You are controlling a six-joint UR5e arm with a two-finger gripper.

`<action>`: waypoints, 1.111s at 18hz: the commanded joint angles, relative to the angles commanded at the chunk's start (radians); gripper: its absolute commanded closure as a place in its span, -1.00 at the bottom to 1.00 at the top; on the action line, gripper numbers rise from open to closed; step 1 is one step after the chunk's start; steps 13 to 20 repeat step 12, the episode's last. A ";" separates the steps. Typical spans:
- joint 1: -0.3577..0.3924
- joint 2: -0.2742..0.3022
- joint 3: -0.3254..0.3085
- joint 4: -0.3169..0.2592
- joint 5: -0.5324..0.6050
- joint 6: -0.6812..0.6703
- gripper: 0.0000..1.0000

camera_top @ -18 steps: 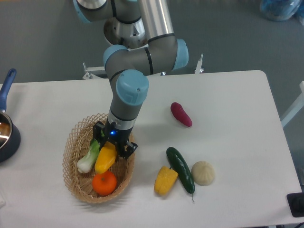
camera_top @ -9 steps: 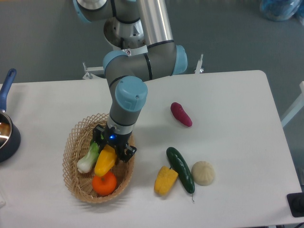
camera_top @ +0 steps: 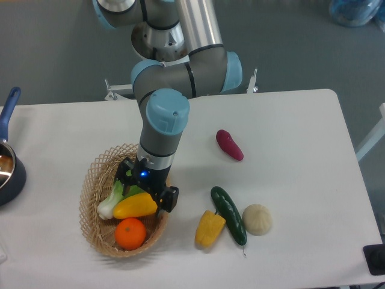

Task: Place the mango in the basket
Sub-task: 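Open the gripper to release the mango in the basket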

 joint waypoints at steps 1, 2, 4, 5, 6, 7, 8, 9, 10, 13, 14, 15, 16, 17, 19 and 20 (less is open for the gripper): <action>0.000 -0.003 0.009 0.011 0.027 0.003 -1.00; 0.002 -0.005 0.028 0.015 0.048 0.003 -1.00; 0.005 -0.009 0.071 0.005 0.125 0.023 -1.00; 0.020 -0.005 0.078 0.000 0.169 0.060 -1.00; 0.037 -0.002 0.078 -0.009 0.204 0.112 -1.00; 0.050 0.001 0.077 -0.024 0.222 0.168 -1.00; 0.069 0.020 0.072 -0.037 0.231 0.225 -1.00; 0.104 0.050 0.066 -0.046 0.234 0.277 -1.00; 0.138 0.078 0.063 -0.060 0.232 0.322 -1.00; 0.184 0.126 0.062 -0.093 0.231 0.399 -1.00; 0.184 0.126 0.062 -0.093 0.231 0.399 -1.00; 0.184 0.126 0.062 -0.093 0.231 0.399 -1.00; 0.184 0.126 0.062 -0.093 0.231 0.399 -1.00; 0.184 0.126 0.062 -0.093 0.231 0.399 -1.00; 0.184 0.126 0.062 -0.093 0.231 0.399 -1.00; 0.184 0.126 0.062 -0.093 0.231 0.399 -1.00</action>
